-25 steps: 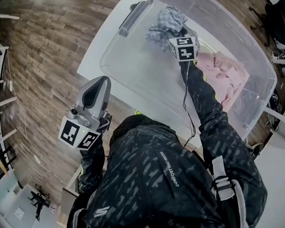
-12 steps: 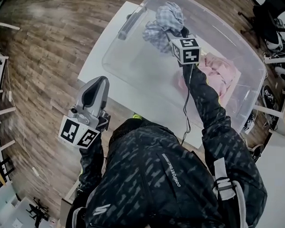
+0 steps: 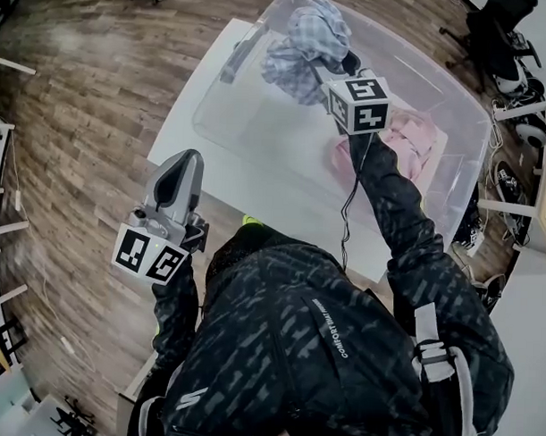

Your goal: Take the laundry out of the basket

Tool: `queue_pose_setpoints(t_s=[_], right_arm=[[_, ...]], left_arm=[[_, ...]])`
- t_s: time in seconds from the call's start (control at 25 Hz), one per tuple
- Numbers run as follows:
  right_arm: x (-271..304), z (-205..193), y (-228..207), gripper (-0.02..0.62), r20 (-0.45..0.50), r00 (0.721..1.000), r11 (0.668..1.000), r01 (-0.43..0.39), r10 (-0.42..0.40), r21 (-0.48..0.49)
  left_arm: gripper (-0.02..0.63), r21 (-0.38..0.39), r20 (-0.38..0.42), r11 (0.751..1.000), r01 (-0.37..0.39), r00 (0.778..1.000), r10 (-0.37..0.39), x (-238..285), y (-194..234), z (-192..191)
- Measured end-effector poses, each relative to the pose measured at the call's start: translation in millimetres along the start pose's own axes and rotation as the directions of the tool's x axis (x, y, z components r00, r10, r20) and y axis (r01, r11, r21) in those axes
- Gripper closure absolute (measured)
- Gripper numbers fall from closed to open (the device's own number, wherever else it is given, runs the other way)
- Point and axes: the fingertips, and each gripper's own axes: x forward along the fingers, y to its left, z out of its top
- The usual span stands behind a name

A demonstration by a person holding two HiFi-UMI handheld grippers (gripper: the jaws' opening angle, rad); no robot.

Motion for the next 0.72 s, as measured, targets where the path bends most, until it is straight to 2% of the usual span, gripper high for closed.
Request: queue_pose_setpoints(t_s=[0.2,0.44,0.72], right_arm=[[-26.2,43.4,12.9,0.396,0.097,0.995,1.000,-0.020,0.018,0.023],[-53.2,85.7,43.4,0.396,0.205,0.976,0.996,-0.077,0.068,0.039],[-63.9,113.8,73.6,0.396,0.242,0.966,0.994,-0.104,0.092,0.037]], left_arm=[[0.595,-0.004,0.003,1.000,0.016,1.000,-0.016,-0.5,0.3,4.1],[0.595,-0.011,0.009,0.999,0.039,0.999,-0.039,-2.1,1.3,5.4],[0.595,-0.010,0.003,0.994,0.106,0.994,-0.106,-2.2,12.9,10.9]])
